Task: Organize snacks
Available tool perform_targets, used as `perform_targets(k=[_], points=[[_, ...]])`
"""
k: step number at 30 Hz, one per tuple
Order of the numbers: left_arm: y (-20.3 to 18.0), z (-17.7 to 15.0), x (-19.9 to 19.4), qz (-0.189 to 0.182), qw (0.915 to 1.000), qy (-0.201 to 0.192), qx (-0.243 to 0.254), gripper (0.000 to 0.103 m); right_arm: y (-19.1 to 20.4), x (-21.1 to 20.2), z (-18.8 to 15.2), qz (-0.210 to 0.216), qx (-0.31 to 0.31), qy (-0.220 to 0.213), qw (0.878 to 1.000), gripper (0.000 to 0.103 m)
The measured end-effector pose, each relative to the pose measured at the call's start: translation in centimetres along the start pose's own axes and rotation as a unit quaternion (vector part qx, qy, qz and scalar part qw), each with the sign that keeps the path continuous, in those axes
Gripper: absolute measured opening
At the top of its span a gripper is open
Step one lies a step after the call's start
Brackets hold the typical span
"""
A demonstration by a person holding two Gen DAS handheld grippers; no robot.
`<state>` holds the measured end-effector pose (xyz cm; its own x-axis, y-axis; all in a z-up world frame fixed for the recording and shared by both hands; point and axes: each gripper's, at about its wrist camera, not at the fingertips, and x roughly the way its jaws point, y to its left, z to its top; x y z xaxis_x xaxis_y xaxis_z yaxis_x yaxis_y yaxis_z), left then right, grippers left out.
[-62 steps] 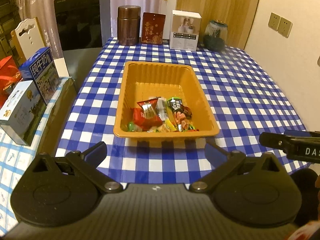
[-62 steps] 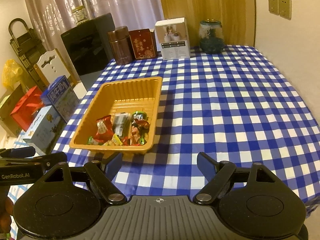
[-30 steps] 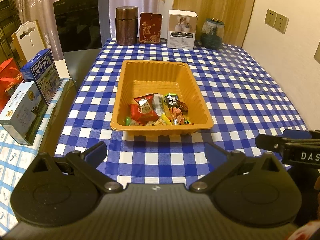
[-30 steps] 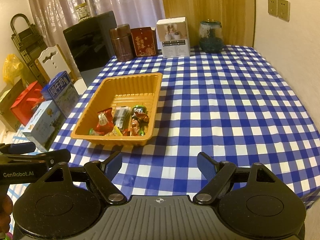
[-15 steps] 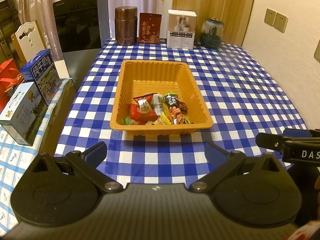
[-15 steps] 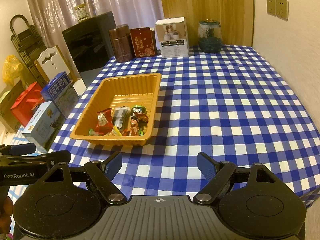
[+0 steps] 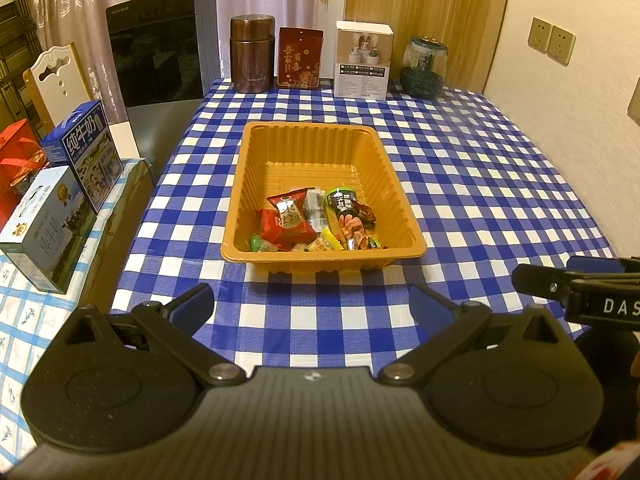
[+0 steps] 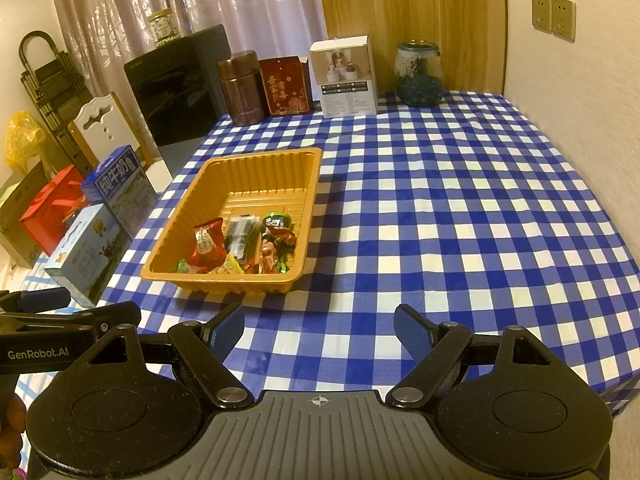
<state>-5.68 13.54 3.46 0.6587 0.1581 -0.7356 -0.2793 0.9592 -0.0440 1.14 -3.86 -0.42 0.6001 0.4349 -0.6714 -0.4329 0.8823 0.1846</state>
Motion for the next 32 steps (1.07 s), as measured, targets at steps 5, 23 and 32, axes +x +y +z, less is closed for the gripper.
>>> perform_targets(k=[5,23,32], points=[[-0.01,0.03,-0.03,0.000,1.0000,0.000,0.000,0.103,0.03,-0.01,0.01,0.000,0.000,0.000,1.000,0.082],[-0.10,0.16,-0.18,-0.003,1.0000,-0.001,0.002,0.103,0.01,0.00,-0.02,0.000,0.001,0.000,1.000,0.082],[-0.07,0.20,-0.46,-0.012,0.9998,-0.014,0.004,0.103,0.00,0.00,-0.01,0.000,0.001,0.000,1.000,0.082]])
